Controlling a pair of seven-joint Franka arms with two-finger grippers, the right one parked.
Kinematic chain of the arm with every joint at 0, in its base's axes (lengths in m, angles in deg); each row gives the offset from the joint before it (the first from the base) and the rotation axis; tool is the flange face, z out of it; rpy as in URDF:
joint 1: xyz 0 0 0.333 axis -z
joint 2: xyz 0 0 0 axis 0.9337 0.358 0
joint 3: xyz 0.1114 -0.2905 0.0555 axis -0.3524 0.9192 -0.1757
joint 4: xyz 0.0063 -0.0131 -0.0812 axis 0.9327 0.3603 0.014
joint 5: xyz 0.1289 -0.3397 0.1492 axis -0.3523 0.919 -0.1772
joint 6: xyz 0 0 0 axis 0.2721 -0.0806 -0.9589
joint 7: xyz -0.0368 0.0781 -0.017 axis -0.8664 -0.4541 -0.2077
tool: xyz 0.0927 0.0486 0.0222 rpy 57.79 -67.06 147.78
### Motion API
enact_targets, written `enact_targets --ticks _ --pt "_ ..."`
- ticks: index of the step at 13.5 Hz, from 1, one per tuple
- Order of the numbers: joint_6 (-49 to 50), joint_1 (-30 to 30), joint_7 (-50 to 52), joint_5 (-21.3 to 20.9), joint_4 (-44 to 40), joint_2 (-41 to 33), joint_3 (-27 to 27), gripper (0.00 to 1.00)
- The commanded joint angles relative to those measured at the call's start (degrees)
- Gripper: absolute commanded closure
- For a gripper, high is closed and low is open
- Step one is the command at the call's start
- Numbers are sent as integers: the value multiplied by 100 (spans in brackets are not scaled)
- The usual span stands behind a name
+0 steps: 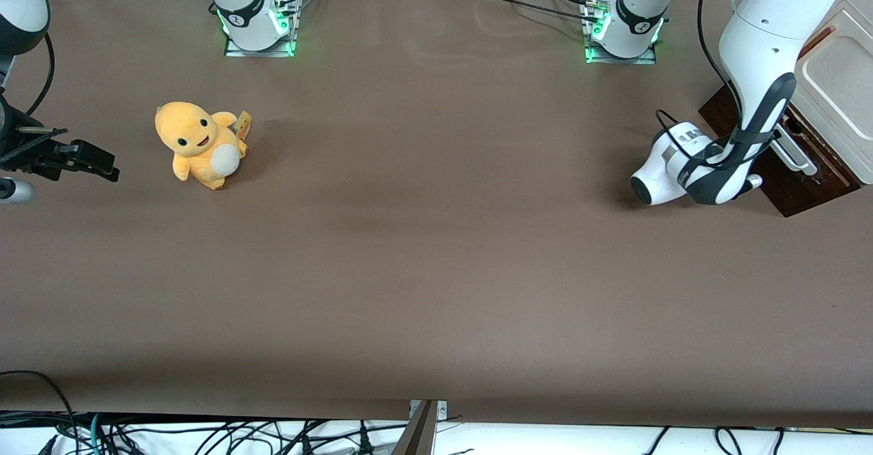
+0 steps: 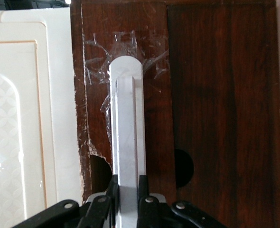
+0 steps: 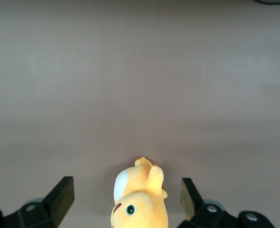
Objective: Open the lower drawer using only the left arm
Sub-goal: 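Pull the handle with the left gripper, sliding the drawer out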
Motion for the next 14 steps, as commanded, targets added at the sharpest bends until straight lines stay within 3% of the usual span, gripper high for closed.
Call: enact_targets --ticks 1,14 --pt "110 238 -91 221 -218 76 27 96" --pt "1023 1125 -178 1012 -1361 586 27 96"
